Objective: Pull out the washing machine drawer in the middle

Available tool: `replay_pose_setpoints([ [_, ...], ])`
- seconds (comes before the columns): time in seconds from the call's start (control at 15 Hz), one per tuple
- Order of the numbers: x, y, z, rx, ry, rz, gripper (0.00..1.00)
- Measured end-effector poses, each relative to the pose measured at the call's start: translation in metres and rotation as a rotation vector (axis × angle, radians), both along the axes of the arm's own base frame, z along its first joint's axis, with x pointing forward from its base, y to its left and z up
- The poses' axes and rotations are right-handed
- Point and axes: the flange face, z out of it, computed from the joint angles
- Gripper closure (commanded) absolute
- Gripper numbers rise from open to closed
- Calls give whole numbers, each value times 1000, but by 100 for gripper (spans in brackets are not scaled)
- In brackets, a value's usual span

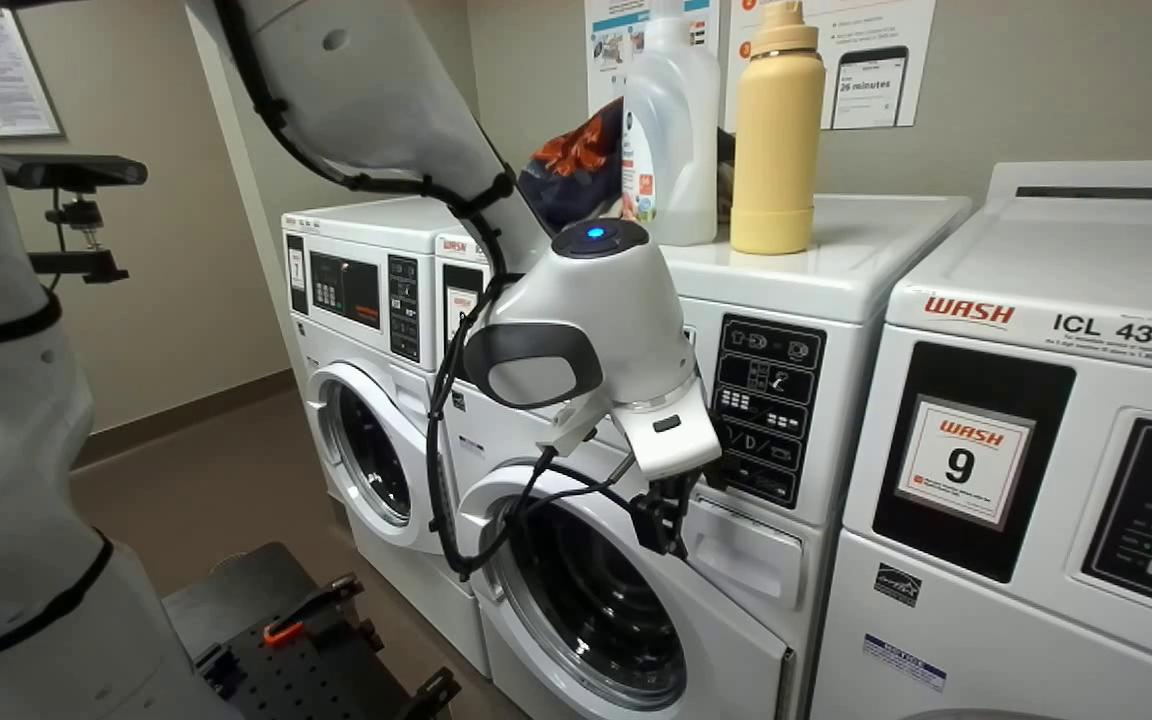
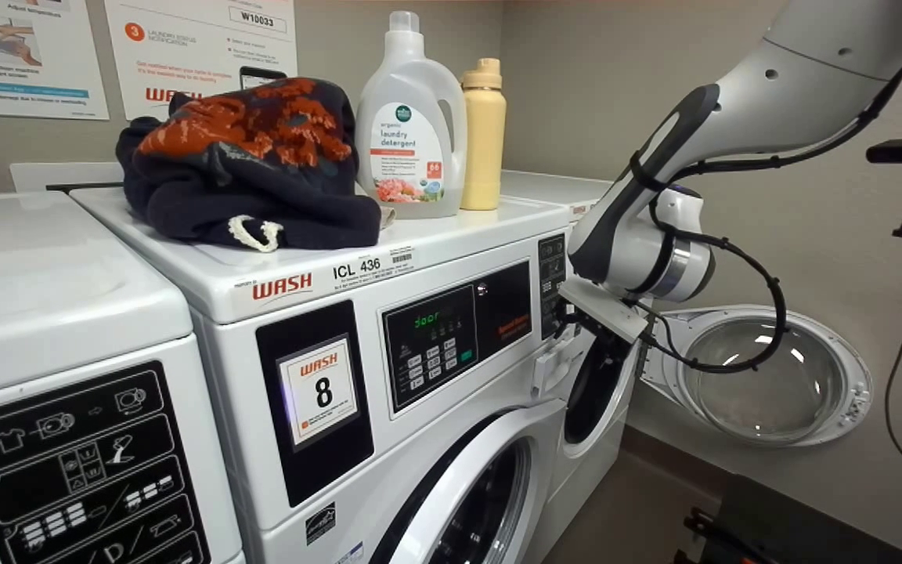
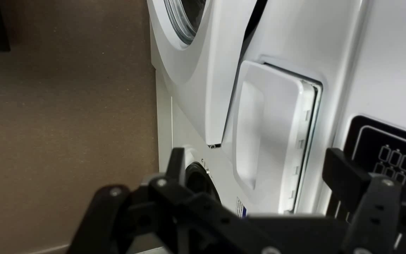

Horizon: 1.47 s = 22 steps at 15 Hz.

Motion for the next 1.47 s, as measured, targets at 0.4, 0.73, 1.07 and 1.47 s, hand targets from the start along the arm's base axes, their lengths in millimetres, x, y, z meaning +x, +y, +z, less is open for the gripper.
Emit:
replay_pose_setpoints([
  [0.4,3,-5,-5,17,-5,-38,0],
  [0.73,9,-13,-3,27,-29,-68,0],
  [1.07,8,-28,-19,42,-14,-109,0],
  [1.47,9,-39,-29,52,-19,-115,0],
])
